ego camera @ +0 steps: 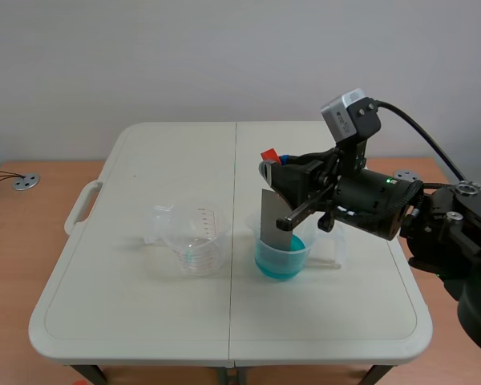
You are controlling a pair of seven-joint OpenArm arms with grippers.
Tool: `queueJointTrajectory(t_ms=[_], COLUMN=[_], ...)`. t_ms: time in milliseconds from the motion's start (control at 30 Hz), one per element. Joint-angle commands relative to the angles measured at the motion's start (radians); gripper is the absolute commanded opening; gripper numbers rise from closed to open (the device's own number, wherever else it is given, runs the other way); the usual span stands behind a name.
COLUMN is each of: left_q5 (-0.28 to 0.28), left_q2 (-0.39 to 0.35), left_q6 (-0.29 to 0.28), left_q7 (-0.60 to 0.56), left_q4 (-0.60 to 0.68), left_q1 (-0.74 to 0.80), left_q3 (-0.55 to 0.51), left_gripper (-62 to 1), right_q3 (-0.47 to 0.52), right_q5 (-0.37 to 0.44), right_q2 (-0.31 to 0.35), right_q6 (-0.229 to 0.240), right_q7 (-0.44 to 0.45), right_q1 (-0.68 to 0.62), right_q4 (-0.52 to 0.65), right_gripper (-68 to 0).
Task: Hold the metal plate by the orange handle, dip it into the blue solution, take it out and point at it, then put the plate back in the beaker on the left.
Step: 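Hold the plate still in the solution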
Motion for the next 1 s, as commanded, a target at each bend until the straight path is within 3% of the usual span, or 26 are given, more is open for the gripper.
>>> queueJointTrajectory(t_ms=[0, 567, 967], left_q5=[-0.002, -0.002, -0.022], left_q2=[0.000, 0.000, -0.001], left_q6=[-0.002, -0.003, -0.013], left_q7=[-0.004, -0.007, -0.007], left_q4=[0.006, 0.006, 0.008], left_q1=[0.022, 0.022, 0.021], left_q3=[0.002, 0.002, 0.000], left_gripper=[-59.4, -59.4, -59.4], right_q3=[0.006, 0.013, 0.110], right_q5=[0.004, 0.005, 0.004], right_q2=[0.008, 0.016, 0.017], right_q6=[0.012, 0.012, 0.012], right_q7=[0.010, 0.010, 0.006], right_q1=[0.019, 0.013, -0.088], right_q4=[0.016, 0.049, 0.269], right_gripper=[-66.4, -66.4, -66.4])
